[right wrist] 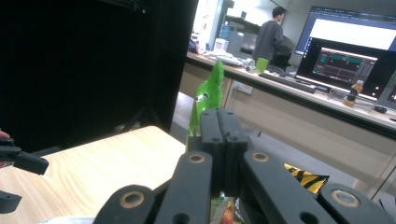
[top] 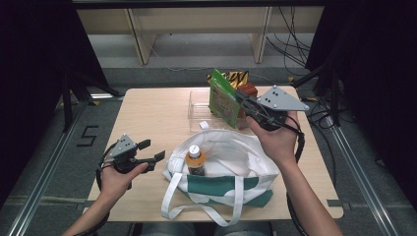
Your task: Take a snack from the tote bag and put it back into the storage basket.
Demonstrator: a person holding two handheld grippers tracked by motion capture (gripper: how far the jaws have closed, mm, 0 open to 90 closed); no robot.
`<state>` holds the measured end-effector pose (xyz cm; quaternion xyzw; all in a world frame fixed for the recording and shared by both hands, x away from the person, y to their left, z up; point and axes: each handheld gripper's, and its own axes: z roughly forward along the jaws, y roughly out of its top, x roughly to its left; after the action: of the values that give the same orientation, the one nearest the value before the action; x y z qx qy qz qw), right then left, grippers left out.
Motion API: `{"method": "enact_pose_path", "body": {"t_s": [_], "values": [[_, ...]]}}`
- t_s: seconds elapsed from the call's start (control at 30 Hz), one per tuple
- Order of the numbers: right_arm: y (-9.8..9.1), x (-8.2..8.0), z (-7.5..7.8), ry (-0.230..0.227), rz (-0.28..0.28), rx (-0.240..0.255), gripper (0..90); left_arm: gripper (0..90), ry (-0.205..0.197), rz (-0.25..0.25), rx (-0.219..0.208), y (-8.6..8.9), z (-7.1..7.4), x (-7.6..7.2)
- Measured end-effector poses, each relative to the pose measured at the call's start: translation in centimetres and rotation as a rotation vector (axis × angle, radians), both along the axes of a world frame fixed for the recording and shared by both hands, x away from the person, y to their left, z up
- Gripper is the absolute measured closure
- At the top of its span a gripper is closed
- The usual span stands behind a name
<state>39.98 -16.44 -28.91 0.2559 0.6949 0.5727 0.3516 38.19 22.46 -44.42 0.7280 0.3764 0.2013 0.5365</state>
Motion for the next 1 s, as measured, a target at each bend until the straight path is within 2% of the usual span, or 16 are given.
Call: {"method": "enact_pose_path", "body": {"t_s": [0.17, 0.2, 0.27, 0.3, 0.33, 0.37, 0.43, 0.47, 0.53, 0.57, 0.67, 0.8, 0.83, 0.93, 1.0], "values": [[0.1, 0.5, -0.1, 0.011, -0.003, 0.004, 90.0, 24.1, 0.000, 0.001, -0.001, 0.0, 0.0, 0.0], [0.0, 0.7, 0.0, -0.004, -0.007, 0.001, 90.0, 24.2, 0.000, 0.001, -0.002, 0.0, 0.0, 0.0], [0.1, 0.8, -0.1, 0.008, -0.006, 0.005, 90.0, 24.1, -0.001, -0.004, -0.007, 0.0, -0.1, 0.0], [0.1, 1.0, -0.1, -0.003, -0.005, 0.006, 90.0, 24.2, 0.001, 0.001, -0.002, 0.0, -0.1, 0.0], [0.0, 1.1, 0.0, -0.002, -0.006, -0.003, 90.0, 24.2, 0.006, 0.000, -0.014, -0.1, -0.1, 0.0], [0.1, 1.2, -0.1, 0.013, 0.002, 0.008, 90.0, 24.1, 0.008, 0.000, -0.013, -0.1, -0.1, 0.0], [0.1, 1.3, 0.0, 0.013, -0.015, 0.006, 90.0, 24.1, 0.010, 0.004, -0.006, -0.1, -0.1, 0.0], [0.0, 1.7, 0.0, -0.001, -0.007, -0.002, 90.0, 24.2, 0.010, 0.004, -0.006, -0.1, -0.1, 0.0], [0.1, 1.9, 0.0, 0.019, -0.009, 0.005, 90.0, 24.1, 0.000, -0.001, -0.005, 0.0, -0.1, 0.0], [0.0, 2.1, 0.0, 0.011, -0.020, -0.001, 90.0, 24.2, 0.000, 0.000, -0.004, 0.0, -0.1, 0.0], [0.1, 2.3, 0.0, 0.029, -0.018, 0.007, 90.0, 24.1, 0.001, 0.000, -0.004, 0.0, -0.1, 0.0], [0.2, 2.6, 0.0, 0.028, -0.024, 0.005, 90.0, 24.2, 0.000, 0.000, -0.003, 0.0, -0.1, 0.0], [0.2, 2.7, 0.0, 0.016, -0.027, 0.001, 90.0, 24.1, 0.000, 0.000, -0.003, 0.0, -0.1, 0.0], [0.3, 2.9, -0.1, 0.034, -0.022, 0.007, 90.0, 24.2, -0.001, -0.003, -0.006, 0.0, -0.1, 0.1], [0.4, 3.1, -0.2, 0.025, -0.028, 0.005, 90.0, 24.1, -0.001, -0.004, -0.005, 0.0, -0.1, 0.1]]}}
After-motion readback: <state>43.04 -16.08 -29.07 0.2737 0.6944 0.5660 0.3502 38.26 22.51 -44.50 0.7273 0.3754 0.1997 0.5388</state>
